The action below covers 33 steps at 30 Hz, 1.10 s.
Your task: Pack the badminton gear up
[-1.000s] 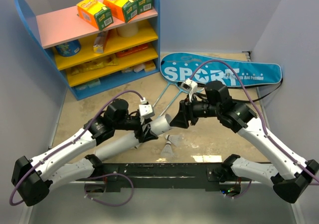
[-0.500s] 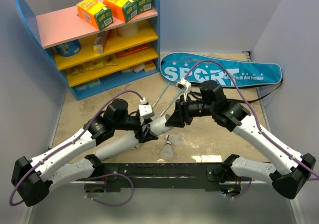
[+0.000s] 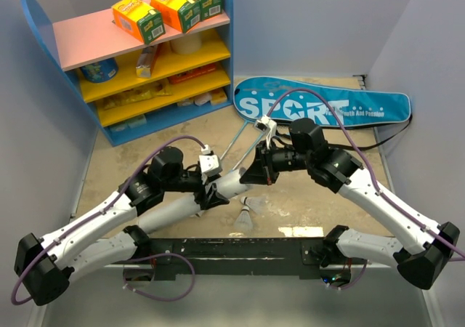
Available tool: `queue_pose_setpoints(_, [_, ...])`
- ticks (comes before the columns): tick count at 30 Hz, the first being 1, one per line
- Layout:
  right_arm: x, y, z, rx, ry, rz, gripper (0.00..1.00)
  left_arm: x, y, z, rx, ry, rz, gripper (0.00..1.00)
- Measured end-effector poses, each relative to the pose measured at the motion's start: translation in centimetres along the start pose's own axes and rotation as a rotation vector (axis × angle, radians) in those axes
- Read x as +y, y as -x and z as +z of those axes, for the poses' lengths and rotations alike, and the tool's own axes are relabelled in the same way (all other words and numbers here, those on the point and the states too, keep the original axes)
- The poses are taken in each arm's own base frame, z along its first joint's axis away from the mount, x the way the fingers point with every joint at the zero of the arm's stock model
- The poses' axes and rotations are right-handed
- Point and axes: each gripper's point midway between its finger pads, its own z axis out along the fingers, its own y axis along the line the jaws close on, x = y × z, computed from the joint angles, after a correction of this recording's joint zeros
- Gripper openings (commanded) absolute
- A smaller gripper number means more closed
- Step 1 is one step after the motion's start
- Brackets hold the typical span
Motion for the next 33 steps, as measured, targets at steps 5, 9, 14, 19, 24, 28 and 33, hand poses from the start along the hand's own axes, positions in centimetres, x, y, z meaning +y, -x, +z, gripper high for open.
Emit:
queue_pose_setpoints(5, [0.1, -0.1, 0.0, 0.0, -0.002, 0.002, 0.0, 0.1, -0.1, -0.1, -0.01, 0.009, 0.018, 0.0])
queue_pose_setpoints(9, [0.7, -0.2, -0.5, -0.014, 0.01, -0.016, 0.0, -0.3, 0.4, -0.2, -0.036, 0.0, 0.04, 0.0])
queue_pose_setpoints(14, [1.3, 0.1, -1.7, -0.037, -0.005, -0.069, 0.0, -0.6, 0.9, -0.5, -0.064, -0.008, 0.062, 0.0])
queue_pose_setpoints(19, [0.4, 1.6, -3.0, -0.088, -0.078, -0.115, 0.0, -0.7, 0.3, -0.4, -0.052, -0.009, 0.053, 0.0])
queue_pose_setpoints(24, [-5.2, 4.3, -6.0, -0.19, -0.349, -0.073, 0.0, -0.7, 0.2, -0.4, -0.051, -0.012, 0.053, 0.0])
queue_pose_setpoints(28, [-12.9, 5.3, -9.0, -0.225, -0.685, 0.038, 0.0, -0.8, 0.2, -0.4, -0.052, -0.017, 0.053, 0.0])
queue_pose_setpoints(33, [-22.6, 1.0, -11.6, -0.165, -0.968, 0.267, 0.0, -0.9, 0.3, -0.5, -0.054, -0.019, 0.054, 0.0])
